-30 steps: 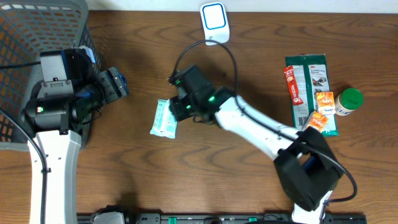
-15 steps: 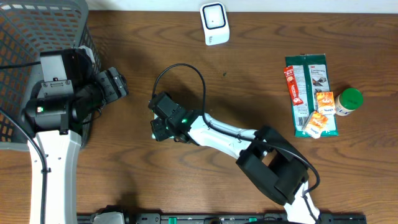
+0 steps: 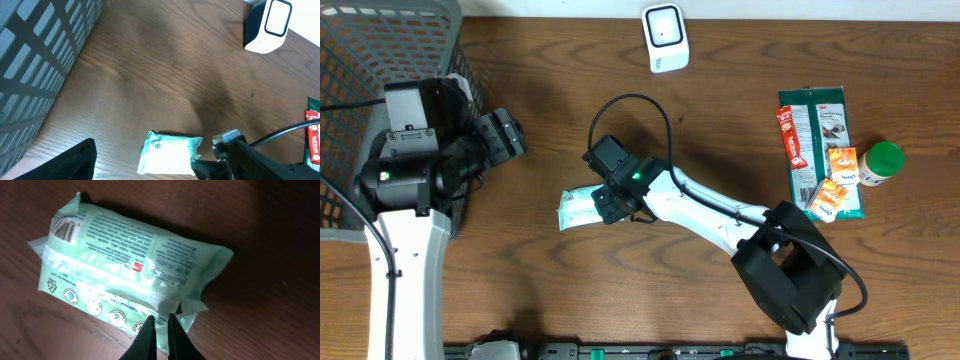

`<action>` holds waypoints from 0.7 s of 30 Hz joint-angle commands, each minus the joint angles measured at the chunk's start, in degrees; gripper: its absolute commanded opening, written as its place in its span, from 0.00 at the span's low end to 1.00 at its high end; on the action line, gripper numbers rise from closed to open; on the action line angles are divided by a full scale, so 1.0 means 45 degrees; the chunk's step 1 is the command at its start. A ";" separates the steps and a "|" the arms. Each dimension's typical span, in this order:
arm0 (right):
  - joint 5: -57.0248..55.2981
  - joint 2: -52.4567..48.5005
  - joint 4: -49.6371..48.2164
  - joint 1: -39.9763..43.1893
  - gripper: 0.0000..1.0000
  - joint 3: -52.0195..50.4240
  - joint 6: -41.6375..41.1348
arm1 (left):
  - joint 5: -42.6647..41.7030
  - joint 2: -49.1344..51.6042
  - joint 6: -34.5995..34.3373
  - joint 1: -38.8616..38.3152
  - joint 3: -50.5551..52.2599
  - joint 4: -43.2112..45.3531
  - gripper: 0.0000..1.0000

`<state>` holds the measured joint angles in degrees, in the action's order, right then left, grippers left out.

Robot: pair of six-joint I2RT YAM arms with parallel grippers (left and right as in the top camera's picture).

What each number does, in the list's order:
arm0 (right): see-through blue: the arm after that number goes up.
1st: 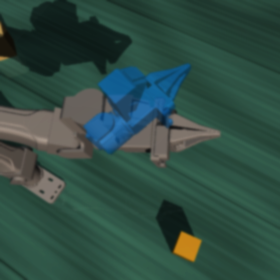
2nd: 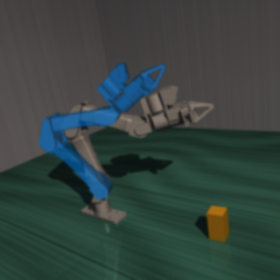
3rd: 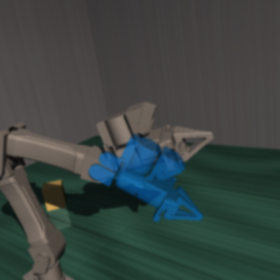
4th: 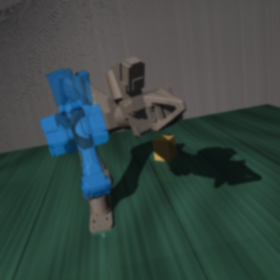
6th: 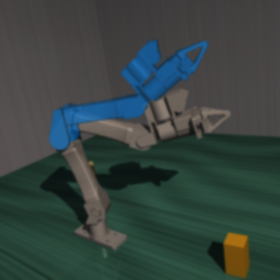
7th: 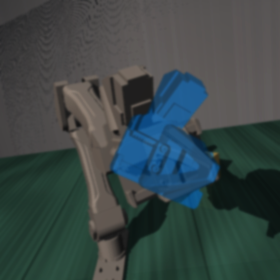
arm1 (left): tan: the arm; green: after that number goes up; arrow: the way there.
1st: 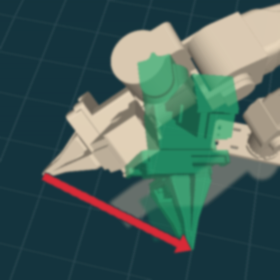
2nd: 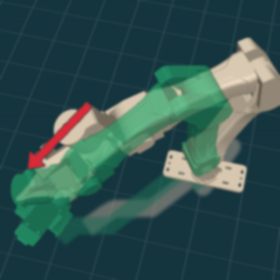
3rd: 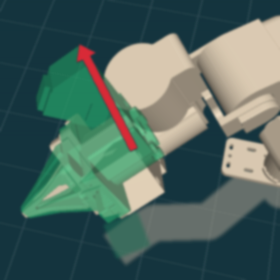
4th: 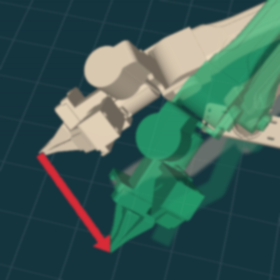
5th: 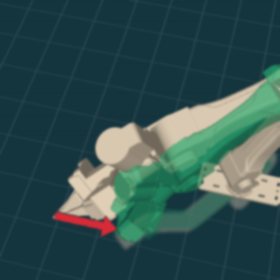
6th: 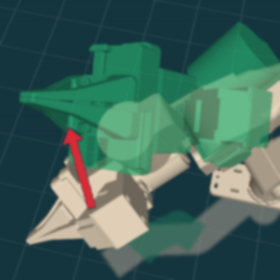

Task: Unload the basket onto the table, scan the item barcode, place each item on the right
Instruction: 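Move the right gripper left and grasp the mint-green wipes pack, then lift the wipes pack and bring the left gripper toward it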

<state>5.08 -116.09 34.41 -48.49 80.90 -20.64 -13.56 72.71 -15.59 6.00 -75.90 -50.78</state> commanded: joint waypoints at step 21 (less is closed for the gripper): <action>0.2501 -0.1098 -0.1268 0.0238 0.01 -0.0083 0.0602 | 0.0039 0.0058 0.0126 0.0058 -0.0185 0.0005 0.84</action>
<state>16.53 -119.42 27.62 -47.11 80.79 -18.17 -13.56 72.71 -15.59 6.00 -75.90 -50.76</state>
